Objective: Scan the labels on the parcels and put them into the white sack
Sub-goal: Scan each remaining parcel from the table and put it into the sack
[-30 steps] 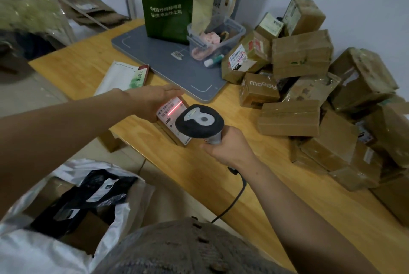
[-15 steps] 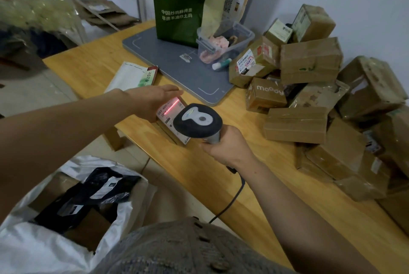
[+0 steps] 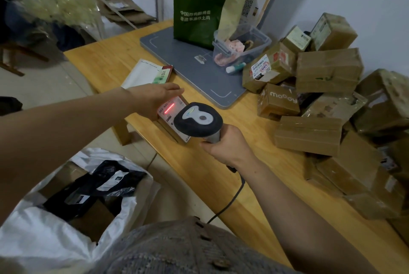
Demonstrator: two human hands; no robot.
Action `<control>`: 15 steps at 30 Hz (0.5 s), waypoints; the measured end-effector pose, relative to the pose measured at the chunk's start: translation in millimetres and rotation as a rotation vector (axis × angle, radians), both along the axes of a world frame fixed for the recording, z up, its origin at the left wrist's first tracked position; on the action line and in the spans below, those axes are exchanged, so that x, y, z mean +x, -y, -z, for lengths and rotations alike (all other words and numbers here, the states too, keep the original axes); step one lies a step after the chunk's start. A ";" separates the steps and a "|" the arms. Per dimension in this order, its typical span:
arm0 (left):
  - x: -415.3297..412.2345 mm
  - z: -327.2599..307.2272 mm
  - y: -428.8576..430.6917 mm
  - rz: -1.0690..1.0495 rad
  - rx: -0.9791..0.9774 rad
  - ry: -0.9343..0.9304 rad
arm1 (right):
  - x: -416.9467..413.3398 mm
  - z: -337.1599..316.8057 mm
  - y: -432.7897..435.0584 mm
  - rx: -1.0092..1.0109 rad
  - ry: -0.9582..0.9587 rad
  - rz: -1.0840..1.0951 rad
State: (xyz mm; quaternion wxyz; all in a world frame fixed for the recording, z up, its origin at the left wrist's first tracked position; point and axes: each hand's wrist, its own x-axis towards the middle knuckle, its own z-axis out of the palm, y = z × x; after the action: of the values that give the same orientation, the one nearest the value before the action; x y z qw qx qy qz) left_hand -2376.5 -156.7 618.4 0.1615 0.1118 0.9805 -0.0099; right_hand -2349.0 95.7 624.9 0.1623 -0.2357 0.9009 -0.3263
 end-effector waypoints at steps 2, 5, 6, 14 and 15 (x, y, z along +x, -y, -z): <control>3.7 1.4 5.0 -0.013 0.017 0.001 | -0.1 0.9 4.4 -0.010 0.014 -0.012; 14.8 3.6 14.7 -0.065 0.061 -0.033 | 1.5 3.8 10.6 -0.081 0.084 -0.012; 20.7 4.6 19.8 -0.107 0.082 -0.055 | 1.3 5.0 12.8 -0.109 0.124 0.004; 131.5 61.0 85.1 -0.847 0.531 -0.147 | 7.9 25.2 51.4 -0.173 0.439 0.105; 146.6 73.3 88.9 -0.960 0.617 -0.176 | 10.7 27.8 58.8 -0.167 0.462 0.099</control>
State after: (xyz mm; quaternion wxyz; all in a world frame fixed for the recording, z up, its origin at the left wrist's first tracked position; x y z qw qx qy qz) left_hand -2229.8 -245.6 545.1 0.0257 -0.3051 0.8885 0.3418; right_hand -2338.3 36.9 597.2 0.3277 -0.1228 0.8202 -0.4525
